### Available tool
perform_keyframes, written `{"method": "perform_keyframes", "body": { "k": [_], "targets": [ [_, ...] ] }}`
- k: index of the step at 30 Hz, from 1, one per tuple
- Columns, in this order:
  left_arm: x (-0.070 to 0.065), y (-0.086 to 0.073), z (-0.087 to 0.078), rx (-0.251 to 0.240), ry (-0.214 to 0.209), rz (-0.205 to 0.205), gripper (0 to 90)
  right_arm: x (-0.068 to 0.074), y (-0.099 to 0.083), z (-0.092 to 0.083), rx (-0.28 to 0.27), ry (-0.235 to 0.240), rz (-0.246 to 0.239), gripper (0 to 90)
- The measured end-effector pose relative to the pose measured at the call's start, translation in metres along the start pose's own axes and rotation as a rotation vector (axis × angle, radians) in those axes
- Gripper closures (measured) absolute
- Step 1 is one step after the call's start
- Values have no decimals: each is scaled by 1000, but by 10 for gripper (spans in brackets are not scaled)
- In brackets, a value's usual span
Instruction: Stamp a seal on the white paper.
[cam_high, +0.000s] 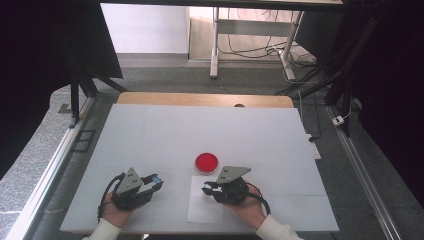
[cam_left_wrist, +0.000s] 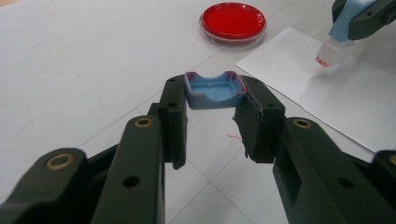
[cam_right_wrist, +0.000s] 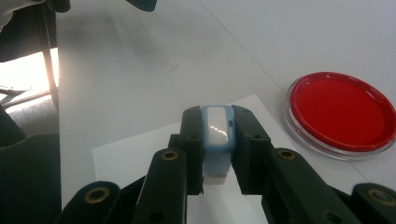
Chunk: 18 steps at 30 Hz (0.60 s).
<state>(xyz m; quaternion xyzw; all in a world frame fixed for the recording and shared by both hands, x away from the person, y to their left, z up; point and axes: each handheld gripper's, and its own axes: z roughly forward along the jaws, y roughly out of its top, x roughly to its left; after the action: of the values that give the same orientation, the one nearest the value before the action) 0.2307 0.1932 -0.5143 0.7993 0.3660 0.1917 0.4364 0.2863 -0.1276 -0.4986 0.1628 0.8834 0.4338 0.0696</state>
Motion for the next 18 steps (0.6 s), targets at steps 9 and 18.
{"method": "perform_keyframes", "body": {
  "k": [9,18],
  "targets": [
    [0,0,0,0,-2,1,646,-1,-3,4,13,0,1,745],
    [0,0,0,0,-2,1,646,0,-5,7,28,-5,-13,746]
  ]
}}
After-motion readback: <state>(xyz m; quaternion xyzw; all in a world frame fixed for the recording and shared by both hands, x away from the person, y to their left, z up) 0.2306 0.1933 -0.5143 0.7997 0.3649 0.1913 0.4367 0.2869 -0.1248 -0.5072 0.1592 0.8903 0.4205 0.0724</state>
